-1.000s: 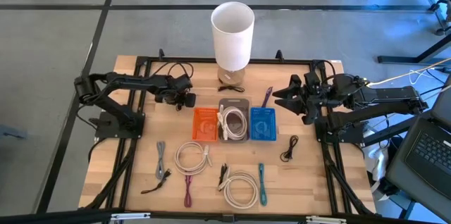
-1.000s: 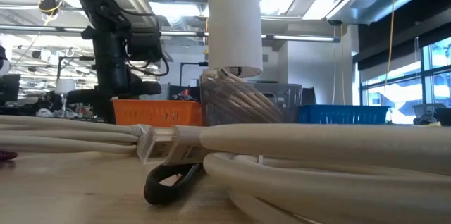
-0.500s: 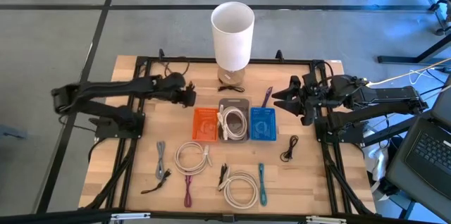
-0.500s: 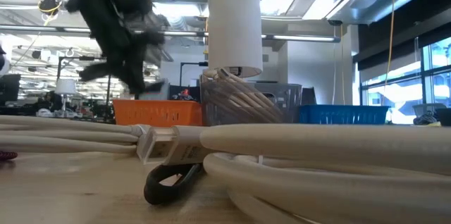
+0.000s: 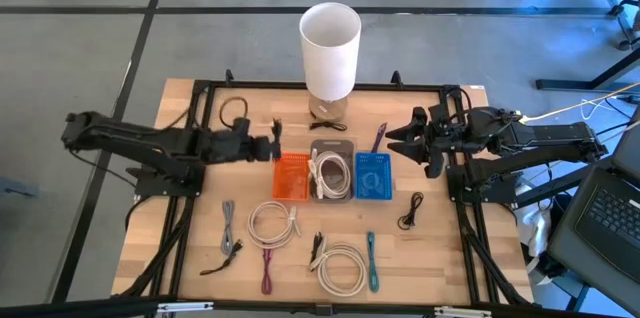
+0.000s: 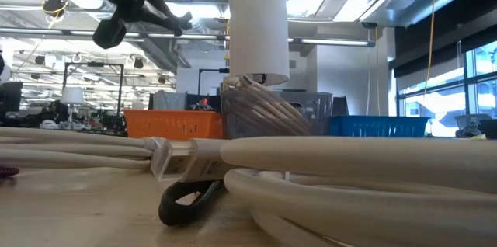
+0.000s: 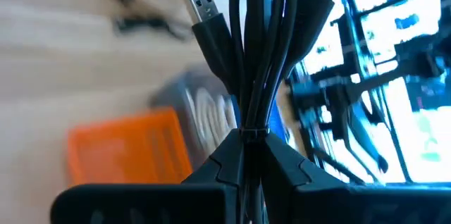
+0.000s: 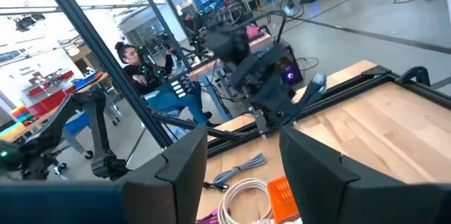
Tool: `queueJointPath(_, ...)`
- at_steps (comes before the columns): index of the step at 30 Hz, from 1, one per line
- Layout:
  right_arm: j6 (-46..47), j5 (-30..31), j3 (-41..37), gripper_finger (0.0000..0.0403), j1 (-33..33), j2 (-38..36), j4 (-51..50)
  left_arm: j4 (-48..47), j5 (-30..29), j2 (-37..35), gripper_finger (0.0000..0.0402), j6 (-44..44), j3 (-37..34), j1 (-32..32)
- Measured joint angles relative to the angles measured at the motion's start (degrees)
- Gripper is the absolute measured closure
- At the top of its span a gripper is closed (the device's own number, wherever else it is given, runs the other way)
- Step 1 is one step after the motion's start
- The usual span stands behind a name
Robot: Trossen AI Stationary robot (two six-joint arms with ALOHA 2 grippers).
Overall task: Pick & Place USB Port
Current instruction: Put the black charger cable into the orange bin
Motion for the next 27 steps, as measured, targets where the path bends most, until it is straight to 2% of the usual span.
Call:
queueJointPath(6, 1.43, -0.02, 0.00, 0.0222, 0.00, 0.00, -0.09, 3.61, -0.66, 7.04, 0.0383, -8.39, 0.00, -6.84)
queueJointPath(12, 1.47, -0.03, 0.00, 0.0222, 0.00, 0.00, -0.09, 5.89, -1.04, 13.99, 0.0383, -14.35, 0.46, -9.78)
queueJointPath(17, 1.47, -0.07, -0.01, 0.0222, 0.00, 0.00, -0.49, 1.05, 2.40, 20.69, 0.0383, -16.75, 4.43, -10.02)
queueJointPath(20, 1.58, -0.09, -0.02, 0.0222, 0.00, 0.00, -0.50, -6.52, 5.00, 24.09, 0.0383, -18.82, 7.10, -9.33)
queueJointPath(24, 1.58, -0.24, -0.02, 0.0222, -0.01, 0.00, -0.55, -14.01, 6.86, 26.83, 0.0383, -19.70, 10.24, -8.11)
queueJointPath(27, 1.55, -0.24, -0.02, 0.0222, 0.00, 0.00, -0.70, -15.47, 7.03, 28.14, 0.0383, -18.55, 11.64, -6.80)
